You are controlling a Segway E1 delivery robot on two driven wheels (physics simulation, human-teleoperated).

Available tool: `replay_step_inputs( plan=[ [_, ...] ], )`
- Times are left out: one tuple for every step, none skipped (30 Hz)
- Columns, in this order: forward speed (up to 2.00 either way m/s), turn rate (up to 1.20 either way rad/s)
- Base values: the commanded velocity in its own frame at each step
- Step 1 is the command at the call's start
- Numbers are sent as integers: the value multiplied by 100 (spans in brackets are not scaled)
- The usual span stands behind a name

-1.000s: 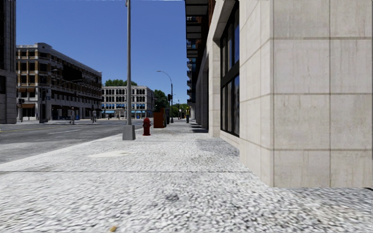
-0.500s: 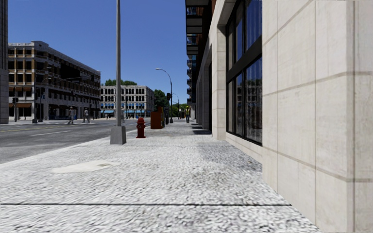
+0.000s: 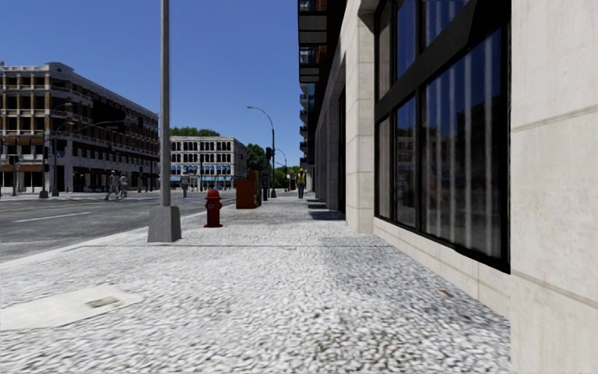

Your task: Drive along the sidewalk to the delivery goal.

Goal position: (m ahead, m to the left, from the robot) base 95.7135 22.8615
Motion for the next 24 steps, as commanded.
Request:
replay_step_inputs(
  plan=[
    [200,0],
    [200,0],
    [200,0],
    [200,0],
    [200,0],
    [200,0],
    [200,0],
    [200,0],
    [200,0],
    [200,0],
    [200,0],
    [200,0],
    [200,0],
    [200,0],
    [200,0],
    [200,0],
    [200,0],
    [200,0],
    [200,0],
    [200,0],
    [200,0],
    [200,0],
    [200,0],
    [200,0]
  ],
)
